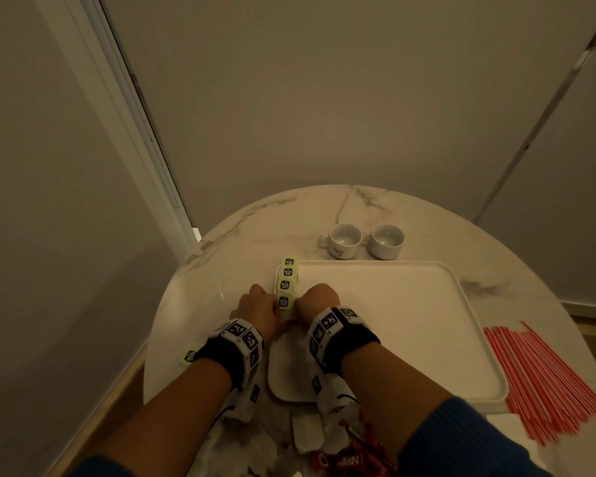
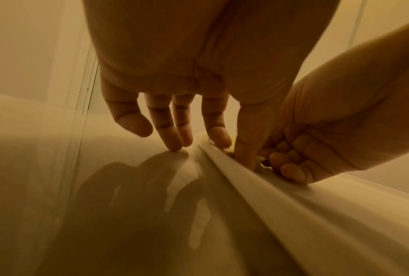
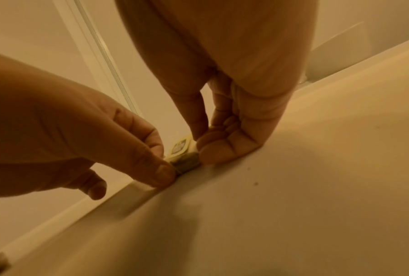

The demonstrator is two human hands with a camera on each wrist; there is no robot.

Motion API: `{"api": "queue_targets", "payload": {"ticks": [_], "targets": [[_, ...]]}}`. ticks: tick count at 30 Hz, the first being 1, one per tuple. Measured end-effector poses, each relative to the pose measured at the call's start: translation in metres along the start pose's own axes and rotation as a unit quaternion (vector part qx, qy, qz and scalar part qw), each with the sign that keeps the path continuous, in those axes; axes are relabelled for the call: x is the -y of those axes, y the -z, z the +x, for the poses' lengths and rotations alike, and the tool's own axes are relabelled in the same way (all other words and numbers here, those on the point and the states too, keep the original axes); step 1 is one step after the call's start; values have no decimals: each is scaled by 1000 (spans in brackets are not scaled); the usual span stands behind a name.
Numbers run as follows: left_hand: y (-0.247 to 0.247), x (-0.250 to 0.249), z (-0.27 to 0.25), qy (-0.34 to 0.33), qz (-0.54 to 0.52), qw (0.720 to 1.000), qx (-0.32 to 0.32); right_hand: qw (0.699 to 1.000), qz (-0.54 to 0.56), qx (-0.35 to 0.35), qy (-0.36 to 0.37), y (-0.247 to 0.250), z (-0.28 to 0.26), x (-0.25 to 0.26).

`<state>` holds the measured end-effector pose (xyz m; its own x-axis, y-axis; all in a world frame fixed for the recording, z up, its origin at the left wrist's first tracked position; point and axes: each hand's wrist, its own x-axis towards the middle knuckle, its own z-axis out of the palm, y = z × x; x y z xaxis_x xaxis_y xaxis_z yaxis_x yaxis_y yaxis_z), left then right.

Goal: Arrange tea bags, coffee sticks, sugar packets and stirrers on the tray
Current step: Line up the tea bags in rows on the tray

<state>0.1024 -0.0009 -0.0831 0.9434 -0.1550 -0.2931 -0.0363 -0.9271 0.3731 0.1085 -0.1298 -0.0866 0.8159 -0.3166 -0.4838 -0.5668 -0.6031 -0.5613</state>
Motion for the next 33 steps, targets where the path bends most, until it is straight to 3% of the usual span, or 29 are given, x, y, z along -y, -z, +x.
{"api": "queue_targets", "payload": {"ticks": [5, 9, 13, 17, 20, 23, 26, 30, 33], "targets": [[9, 0, -3, 4, -28, 1000, 11, 998, -35, 35, 26, 9, -5, -5], [40, 0, -14, -21, -137, 989, -45, 997, 5, 53, 50, 20, -23, -9], [88, 5, -40, -37, -283, 954, -96, 986, 115, 77, 91, 32, -61, -15], [119, 32, -79, 1, -377, 919, -116, 973, 110, 113, 169, 34, -106, -21], [116, 62, -100, 25, -280, 951, -130, 964, 47, 126, 228, 27, -130, -24], [89, 93, -117, 74, -104, 990, -56, 950, -47, 121, 283, 18, -148, -26], [61, 112, -128, 123, -10, 992, 9, 945, -99, 103, 295, 11, -160, -27], [32, 122, -129, 175, -52, 982, 40, 944, -115, 91, 297, 10, -170, -28], [22, 116, -122, 186, -88, 978, 26, 944, -108, 86, 299, 11, -175, -31]]}}
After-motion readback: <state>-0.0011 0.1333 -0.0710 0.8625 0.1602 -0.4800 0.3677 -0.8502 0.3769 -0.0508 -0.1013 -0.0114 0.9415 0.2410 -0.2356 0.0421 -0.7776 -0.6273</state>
